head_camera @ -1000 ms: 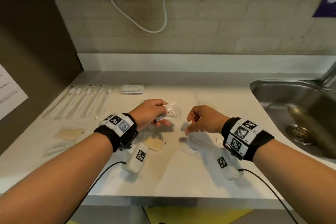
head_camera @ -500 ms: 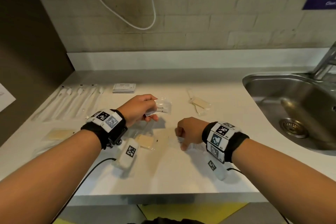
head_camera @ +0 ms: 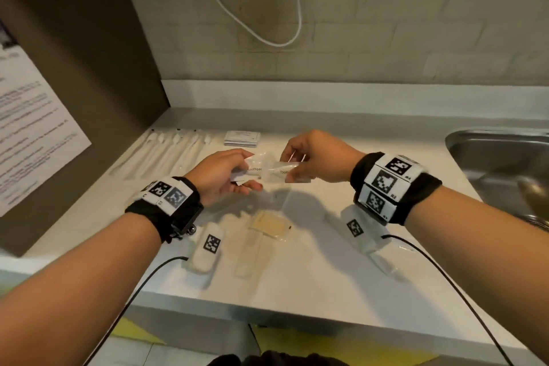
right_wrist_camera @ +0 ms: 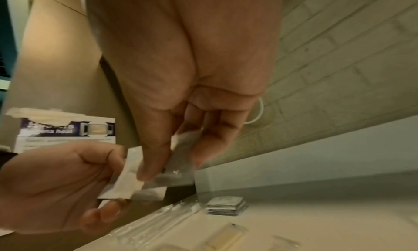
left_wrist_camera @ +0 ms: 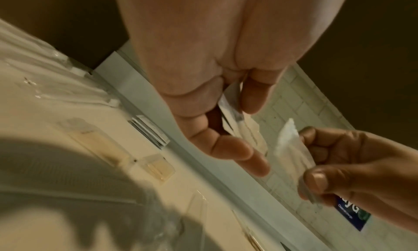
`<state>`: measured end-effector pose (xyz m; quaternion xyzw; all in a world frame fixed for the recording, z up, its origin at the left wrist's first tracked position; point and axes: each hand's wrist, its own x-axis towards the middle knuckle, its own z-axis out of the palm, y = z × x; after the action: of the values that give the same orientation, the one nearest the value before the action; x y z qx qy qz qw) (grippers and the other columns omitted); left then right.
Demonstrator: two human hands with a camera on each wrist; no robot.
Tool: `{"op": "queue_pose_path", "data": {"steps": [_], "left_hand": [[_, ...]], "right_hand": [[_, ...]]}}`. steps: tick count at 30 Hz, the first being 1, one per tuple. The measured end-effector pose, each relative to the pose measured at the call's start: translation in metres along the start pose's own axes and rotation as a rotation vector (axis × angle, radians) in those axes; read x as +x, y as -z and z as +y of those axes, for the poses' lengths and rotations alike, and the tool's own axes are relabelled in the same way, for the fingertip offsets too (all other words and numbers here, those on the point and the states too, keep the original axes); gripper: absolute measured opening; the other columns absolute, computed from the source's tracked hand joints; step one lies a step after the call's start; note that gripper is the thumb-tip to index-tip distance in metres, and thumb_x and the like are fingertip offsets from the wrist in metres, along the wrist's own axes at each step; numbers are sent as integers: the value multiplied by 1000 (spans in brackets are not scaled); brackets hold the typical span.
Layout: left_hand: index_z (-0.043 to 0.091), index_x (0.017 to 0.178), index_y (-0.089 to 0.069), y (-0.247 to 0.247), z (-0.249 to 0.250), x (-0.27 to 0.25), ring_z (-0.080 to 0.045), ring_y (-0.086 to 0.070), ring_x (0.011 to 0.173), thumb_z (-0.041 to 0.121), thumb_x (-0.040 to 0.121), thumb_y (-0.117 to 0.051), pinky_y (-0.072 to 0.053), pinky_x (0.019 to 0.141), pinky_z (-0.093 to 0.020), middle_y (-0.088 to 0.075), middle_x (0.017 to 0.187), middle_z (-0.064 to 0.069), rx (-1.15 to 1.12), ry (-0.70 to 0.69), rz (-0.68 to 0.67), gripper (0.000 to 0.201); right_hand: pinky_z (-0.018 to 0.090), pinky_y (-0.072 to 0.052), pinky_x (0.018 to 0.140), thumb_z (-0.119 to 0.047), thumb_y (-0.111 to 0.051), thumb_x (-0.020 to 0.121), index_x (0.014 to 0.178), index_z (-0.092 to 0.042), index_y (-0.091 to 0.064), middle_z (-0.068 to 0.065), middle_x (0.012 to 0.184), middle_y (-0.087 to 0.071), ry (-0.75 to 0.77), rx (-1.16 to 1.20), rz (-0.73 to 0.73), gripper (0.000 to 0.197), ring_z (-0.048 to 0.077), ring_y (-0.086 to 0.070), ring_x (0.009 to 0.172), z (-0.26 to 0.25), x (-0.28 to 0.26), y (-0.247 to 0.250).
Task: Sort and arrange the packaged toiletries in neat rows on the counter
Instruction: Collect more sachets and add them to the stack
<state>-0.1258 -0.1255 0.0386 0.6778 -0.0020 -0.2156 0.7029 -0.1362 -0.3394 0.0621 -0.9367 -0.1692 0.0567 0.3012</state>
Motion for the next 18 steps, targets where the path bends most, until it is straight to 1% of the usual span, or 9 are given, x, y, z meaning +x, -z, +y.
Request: {"op": "queue_pose_path", "data": {"steps": [3, 5, 6, 8, 10, 12, 14, 16, 18], "left_hand": [[3, 106, -58, 17, -1, -11, -34, -70, 74, 2, 97, -34, -56, 55, -29, -66, 103, -19, 1, 3, -4, 26], [3, 111, -55, 31, -2, -18, -34, -71, 72, 7, 98, -33, -57, 55, -31, -67, 105, -21, -4, 4, 1, 26], [4, 112, -55, 39, -1, -22, -34, -71, 71, 10, 99, -33, -57, 56, -31, -68, 104, -21, -4, 6, 14, 26], [7, 112, -57, 54, 3, -29, -33, -70, 71, 24, 102, -34, -56, 57, -31, -72, 100, -17, 4, 12, 43, 30], [11, 109, -57, 71, 7, -36, -29, -69, 70, 42, 101, -39, -55, 56, -29, -74, 95, -13, 16, 10, 60, 37], [15, 110, -58, 89, 10, -43, -26, -70, 71, 54, 97, -42, -54, 53, -26, -72, 100, -10, 62, 6, 77, 44], [17, 111, -60, 109, 10, -49, -23, -71, 71, 48, 97, -49, -52, 53, -23, -66, 110, -4, 135, -4, 135, 36], [16, 100, -61, 130, 7, -54, -20, -69, 66, 35, 99, -52, -48, 58, -25, -63, 101, -2, 165, -16, 196, 22], [14, 95, -60, 153, 5, -59, -17, -67, 60, 28, 101, -51, -47, 63, -28, -64, 90, -2, 139, -29, 250, 18]], "right_hand": [[22, -41, 56, -20, -85, 69, 86, -23, -62, -9, 77, -62, 57, 16, 37, 28, 6, -53, 64, -20, 18, -9], [19, -40, 54, -20, -86, 67, 85, -20, -63, -12, 75, -60, 91, 29, 49, 29, 5, -52, 63, -33, 31, -18], [17, -39, 53, -21, -87, 66, 85, -18, -64, -11, 75, -61, 107, 38, 51, 30, 5, -51, 61, -41, 38, -23], [17, -37, 52, -24, -88, 64, 85, -15, -67, -6, 77, -61, 138, 51, 55, 31, 4, -49, 58, -56, 53, -34], [19, -37, 54, -27, -90, 61, 82, -16, -66, -6, 74, -56, 170, 61, 64, 34, 6, -46, 59, -73, 68, -47], [21, -39, 56, -28, -91, 59, 80, -18, -64, -7, 74, -54, 194, 86, 63, 36, 8, -46, 61, -91, 81, -59], [22, -39, 56, -28, -92, 57, 82, -16, -63, -7, 74, -53, 219, 107, 54, 40, 8, -46, 62, -110, 93, -72], [24, -39, 56, -31, -93, 55, 86, -13, -63, -6, 76, -54, 247, 107, 47, 47, 9, -46, 62, -127, 105, -86], [26, -40, 57, -35, -92, 56, 93, -12, -61, -3, 83, -57, 262, 90, 50, 53, 12, -50, 66, -140, 117, -98]]}}
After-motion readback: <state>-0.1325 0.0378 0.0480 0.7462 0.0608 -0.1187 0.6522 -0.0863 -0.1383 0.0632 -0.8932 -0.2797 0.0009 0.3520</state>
